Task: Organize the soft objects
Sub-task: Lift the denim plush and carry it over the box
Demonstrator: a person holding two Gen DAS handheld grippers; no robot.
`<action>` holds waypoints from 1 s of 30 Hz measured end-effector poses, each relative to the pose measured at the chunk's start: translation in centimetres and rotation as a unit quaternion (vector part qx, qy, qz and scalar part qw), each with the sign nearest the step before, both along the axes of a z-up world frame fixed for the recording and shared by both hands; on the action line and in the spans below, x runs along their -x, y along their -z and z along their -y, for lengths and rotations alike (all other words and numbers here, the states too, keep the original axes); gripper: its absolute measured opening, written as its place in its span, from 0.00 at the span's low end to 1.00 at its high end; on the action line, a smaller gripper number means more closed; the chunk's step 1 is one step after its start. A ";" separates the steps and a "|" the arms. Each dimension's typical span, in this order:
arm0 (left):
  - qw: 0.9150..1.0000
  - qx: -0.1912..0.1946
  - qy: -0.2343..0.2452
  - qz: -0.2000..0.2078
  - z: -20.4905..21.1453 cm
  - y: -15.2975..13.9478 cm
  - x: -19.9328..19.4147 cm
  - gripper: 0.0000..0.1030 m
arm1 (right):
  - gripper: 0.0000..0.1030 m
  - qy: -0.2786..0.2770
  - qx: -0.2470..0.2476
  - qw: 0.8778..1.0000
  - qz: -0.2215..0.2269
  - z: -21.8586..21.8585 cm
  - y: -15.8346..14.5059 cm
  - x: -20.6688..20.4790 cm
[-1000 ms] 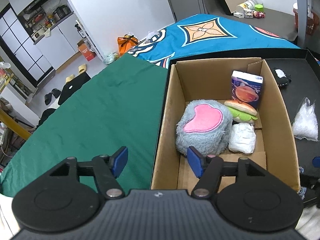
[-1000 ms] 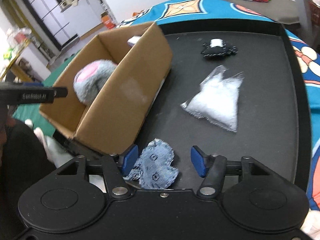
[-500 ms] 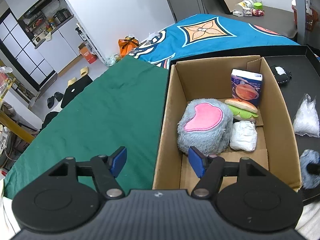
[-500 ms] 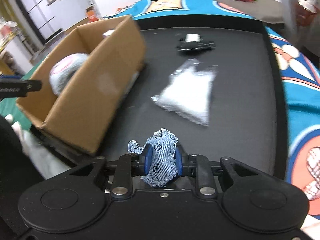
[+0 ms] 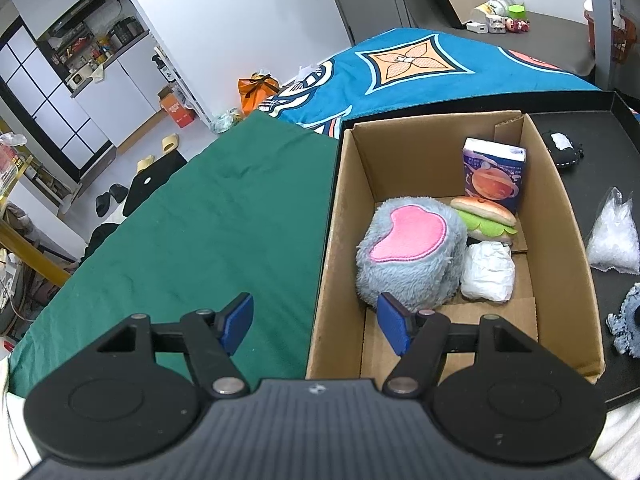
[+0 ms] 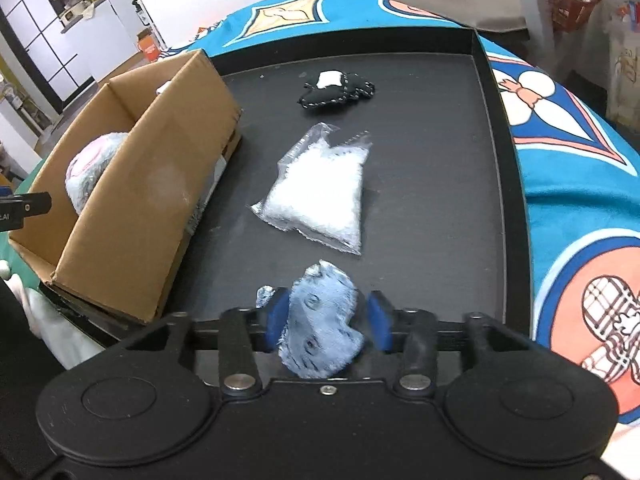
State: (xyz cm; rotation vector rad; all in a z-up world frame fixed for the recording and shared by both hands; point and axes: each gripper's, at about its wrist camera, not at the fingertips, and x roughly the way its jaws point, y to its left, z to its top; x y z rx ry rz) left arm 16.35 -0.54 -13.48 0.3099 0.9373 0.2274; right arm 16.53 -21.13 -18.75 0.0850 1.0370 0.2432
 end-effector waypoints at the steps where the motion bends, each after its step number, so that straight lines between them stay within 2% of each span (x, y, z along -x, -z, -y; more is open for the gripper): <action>1: 1.000 0.000 0.000 0.000 0.0 0.0 0.0 0.65 | 0.44 -0.003 0.001 1.000 0.001 -0.2 0.1 0.0; 4: 1.000 -0.001 0.000 -0.001 0.0 0.1 0.0 0.65 | 0.44 -0.009 0.003 1.000 -0.001 -0.6 0.4 -0.1; 6: 1.000 -0.001 0.001 -0.001 0.0 0.1 -0.1 0.65 | 0.41 -0.011 0.011 1.000 0.003 -0.8 0.6 -0.1; 7: 1.000 -0.001 0.001 -0.002 0.0 0.1 -0.1 0.65 | 0.34 -0.012 0.017 1.000 0.005 -0.8 0.6 -0.1; 11: 1.000 0.002 0.000 -0.001 -0.1 0.1 0.0 0.65 | 0.31 -0.007 0.012 1.000 0.005 -0.4 0.4 0.0; 13: 1.000 0.002 0.001 0.001 -0.1 0.1 0.1 0.65 | 0.30 -0.001 0.012 1.000 0.011 -0.2 0.1 0.1; 16: 1.000 0.006 0.001 0.004 -0.2 -0.1 0.3 0.65 | 0.30 0.018 -0.014 1.000 0.009 0.5 -0.4 0.0; 24: 1.000 0.011 0.004 0.010 -0.5 -0.3 0.7 0.66 | 0.30 0.043 -0.005 0.999 0.032 1.0 -1.9 0.3; 30: 1.000 0.018 0.006 0.015 -0.8 -0.6 1.1 0.71 | 0.30 0.059 -0.002 0.997 0.049 1.1 -3.4 0.4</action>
